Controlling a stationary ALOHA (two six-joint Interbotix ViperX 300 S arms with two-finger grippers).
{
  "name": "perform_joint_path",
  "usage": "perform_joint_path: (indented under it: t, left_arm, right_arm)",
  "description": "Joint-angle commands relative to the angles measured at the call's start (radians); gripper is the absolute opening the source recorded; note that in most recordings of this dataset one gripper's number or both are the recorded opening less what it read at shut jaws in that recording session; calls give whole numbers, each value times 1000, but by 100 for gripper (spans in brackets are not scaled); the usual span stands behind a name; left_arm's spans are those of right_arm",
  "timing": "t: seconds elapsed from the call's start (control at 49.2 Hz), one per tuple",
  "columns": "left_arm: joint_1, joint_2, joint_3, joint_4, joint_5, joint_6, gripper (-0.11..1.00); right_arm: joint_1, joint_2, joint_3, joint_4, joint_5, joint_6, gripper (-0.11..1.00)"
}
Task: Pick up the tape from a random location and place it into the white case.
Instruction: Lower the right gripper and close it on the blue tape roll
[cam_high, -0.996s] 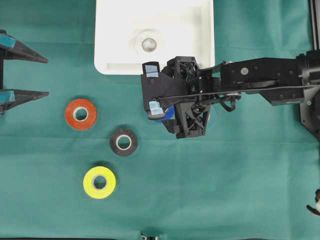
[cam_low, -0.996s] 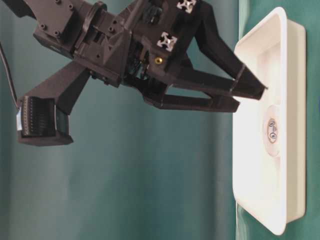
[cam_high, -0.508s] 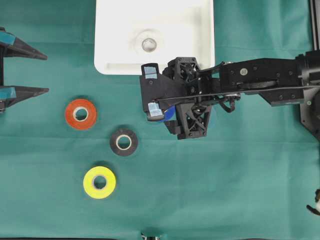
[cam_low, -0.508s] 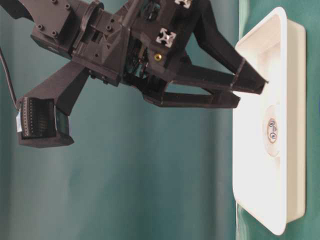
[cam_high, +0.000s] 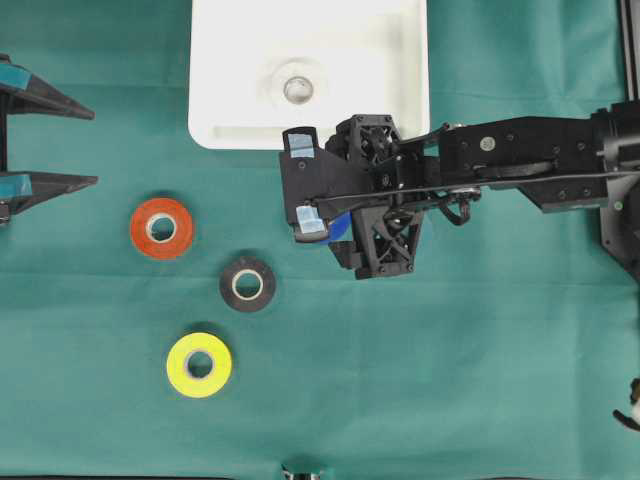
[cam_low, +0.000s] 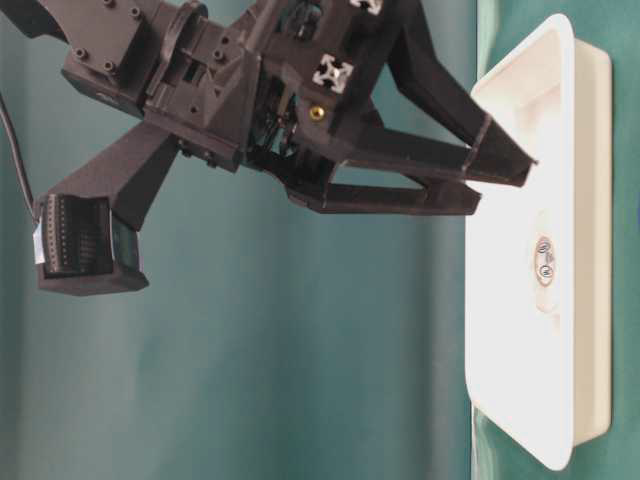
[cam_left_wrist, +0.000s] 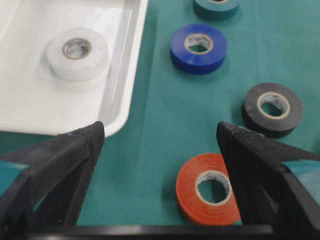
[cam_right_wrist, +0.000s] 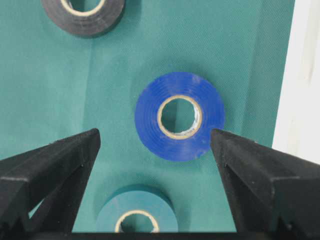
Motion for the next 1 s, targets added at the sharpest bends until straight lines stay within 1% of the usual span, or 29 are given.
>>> perform_joint_path:
  t: [0.0, 0.305, 0.467, 0.772, 0.976]
  left_arm:
    - [3, 9, -11, -2, -5, -2, 95]
    - [3, 9, -11, 0, -5, -2, 95]
    - [3, 9, -11, 0, -5, -2, 95]
    - [3, 9, -11, -2, -5, -2, 95]
    - [3, 9, -11, -2, -5, -2, 95]
  right_arm:
    - [2, -12, -26, 2, -5, 2, 92]
    - [3, -2, -25, 2, -11, 3, 92]
    - [9, 35, -21, 0, -29, 23, 92]
    - [25, 101, -15, -2, -107, 26, 92]
    - [26, 141, -2, -3, -137, 28, 92]
